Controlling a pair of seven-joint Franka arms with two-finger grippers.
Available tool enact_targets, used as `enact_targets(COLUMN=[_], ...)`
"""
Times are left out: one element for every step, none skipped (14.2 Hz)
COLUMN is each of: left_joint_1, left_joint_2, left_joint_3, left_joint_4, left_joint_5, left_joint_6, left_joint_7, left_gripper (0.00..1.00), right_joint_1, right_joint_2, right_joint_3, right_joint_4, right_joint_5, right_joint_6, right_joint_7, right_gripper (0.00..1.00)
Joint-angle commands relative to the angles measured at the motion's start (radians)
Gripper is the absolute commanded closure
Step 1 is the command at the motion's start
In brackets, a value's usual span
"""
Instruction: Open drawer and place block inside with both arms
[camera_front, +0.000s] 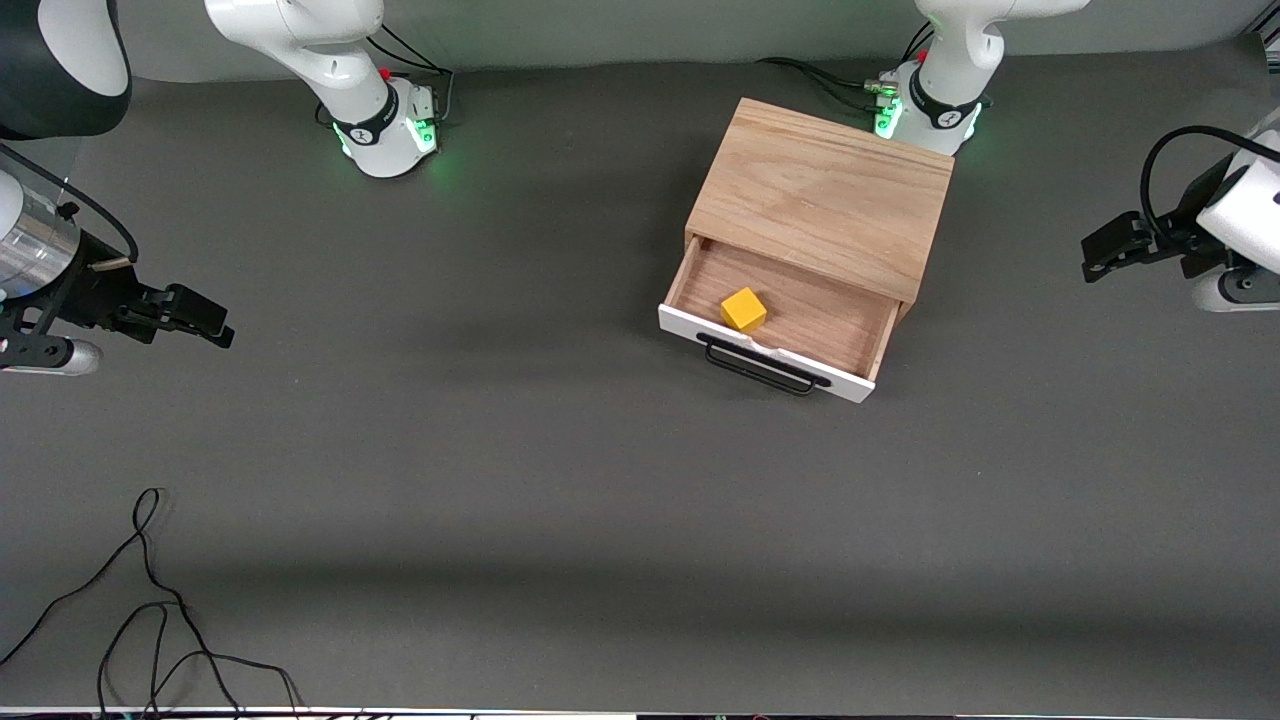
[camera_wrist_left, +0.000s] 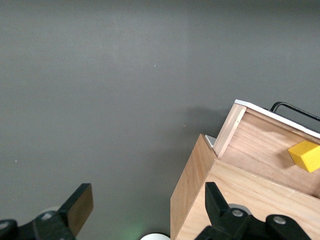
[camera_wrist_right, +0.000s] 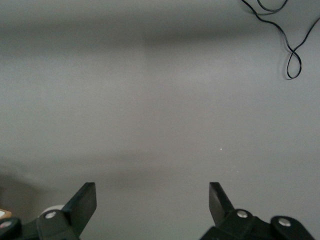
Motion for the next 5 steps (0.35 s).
enact_targets(left_joint_1=[0.015, 0.031, 0.035, 0.035, 0.032], left_joint_2=[-0.003, 0.0, 0.002, 0.006, 0.025], left_joint_3=[0.007, 0.016, 0.021, 0.025, 0.025], left_joint_4=[0.039, 0.04, 0.043, 0.061, 0.087], left_joint_5=[0.01, 0.002, -0.001, -0.001, -0.001], left_joint_6=[-0.016, -0.011, -0.01, -0.01, -0.019], left_joint_7=[0.008, 0.02, 0.022, 0.023, 0.02], left_gripper=[0.0, 0.0, 0.0, 0.0, 0.0], right_joint_1=[0.011, 0.011, 0.011, 0.01, 0.01], right_joint_2=[-0.018, -0.016, -0.012, -0.01, -0.01], right_joint_3=[-0.018, -0.018, -0.016, -0.016, -0.018], right_joint_4=[-0.008, -0.001, 0.017, 0.028, 0.03], right_joint_5=[-0.007, -0.008, -0.009, -0.009, -0.009], right_joint_6=[0.0, -0.018, -0.05, -0.069, -0.076], right_joint_7=[-0.037, -0.05, -0.06, -0.062, -0.062], right_gripper=[0.0, 0.0, 0.0, 0.0, 0.0])
